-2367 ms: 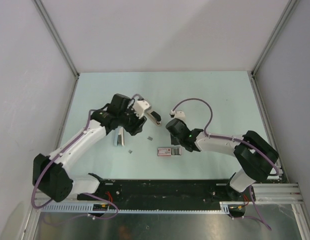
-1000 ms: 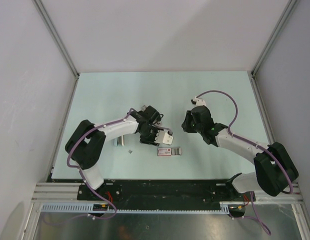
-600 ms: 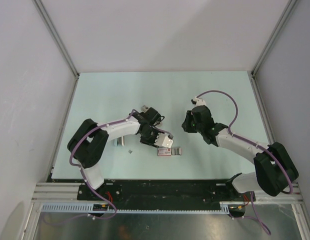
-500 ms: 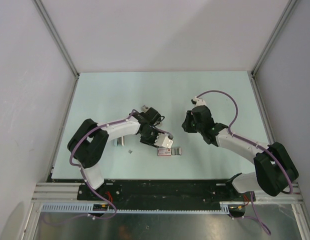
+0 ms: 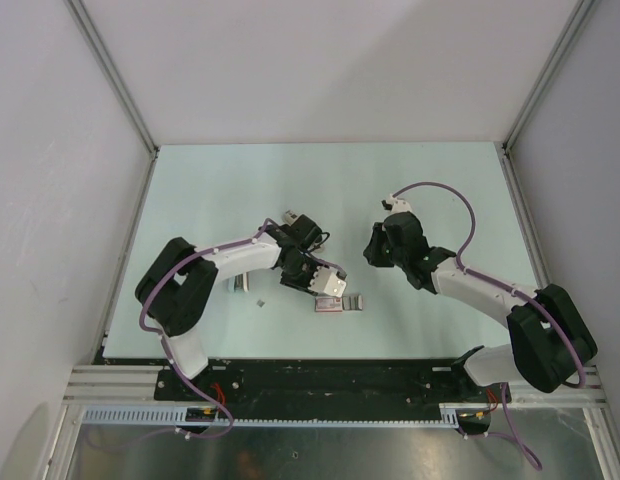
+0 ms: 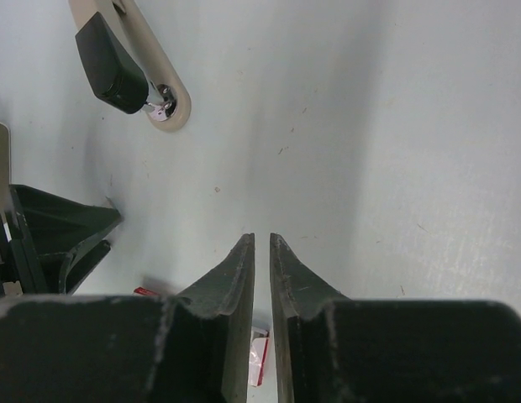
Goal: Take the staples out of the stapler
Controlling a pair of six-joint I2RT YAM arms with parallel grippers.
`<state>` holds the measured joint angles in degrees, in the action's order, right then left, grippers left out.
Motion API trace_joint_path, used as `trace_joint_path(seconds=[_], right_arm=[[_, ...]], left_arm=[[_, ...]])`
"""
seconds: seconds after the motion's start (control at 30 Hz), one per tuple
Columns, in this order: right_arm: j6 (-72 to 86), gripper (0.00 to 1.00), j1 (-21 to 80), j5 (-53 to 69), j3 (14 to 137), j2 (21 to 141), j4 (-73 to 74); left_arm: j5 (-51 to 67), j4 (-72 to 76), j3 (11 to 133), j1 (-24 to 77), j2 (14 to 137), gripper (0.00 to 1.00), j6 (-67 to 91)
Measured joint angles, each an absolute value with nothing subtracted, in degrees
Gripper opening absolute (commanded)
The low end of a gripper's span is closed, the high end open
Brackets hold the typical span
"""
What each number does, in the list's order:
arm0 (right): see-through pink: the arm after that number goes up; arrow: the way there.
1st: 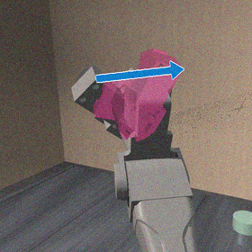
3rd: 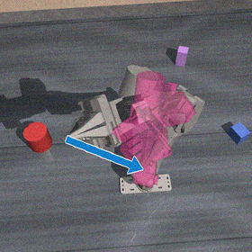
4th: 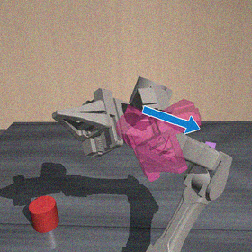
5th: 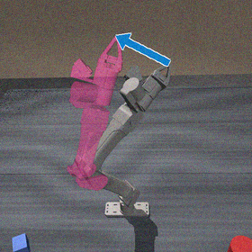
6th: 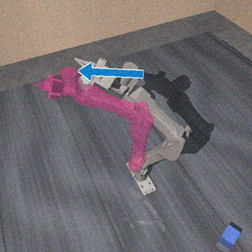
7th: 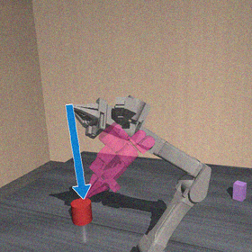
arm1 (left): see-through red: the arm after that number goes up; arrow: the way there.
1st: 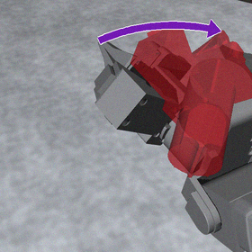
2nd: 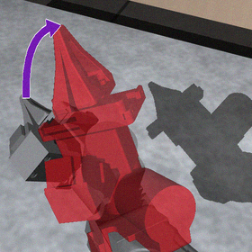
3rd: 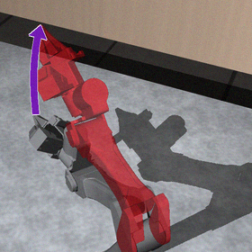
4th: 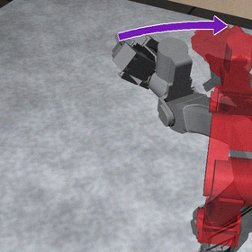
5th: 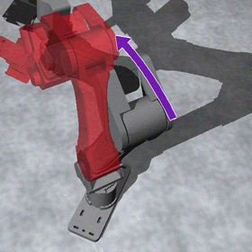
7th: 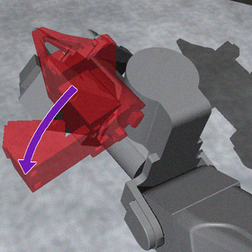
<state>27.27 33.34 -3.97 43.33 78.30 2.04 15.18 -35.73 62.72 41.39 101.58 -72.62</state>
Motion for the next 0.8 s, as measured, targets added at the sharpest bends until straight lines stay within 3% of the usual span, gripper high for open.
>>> trace_joint_path(seconds=[0.8], right_arm=[[27.27,0.16,33.34,-2.90,42.96,78.30,0.49]], left_arm=[[13.61,-35.70,62.54,42.15,99.70,0.43,-73.60]])
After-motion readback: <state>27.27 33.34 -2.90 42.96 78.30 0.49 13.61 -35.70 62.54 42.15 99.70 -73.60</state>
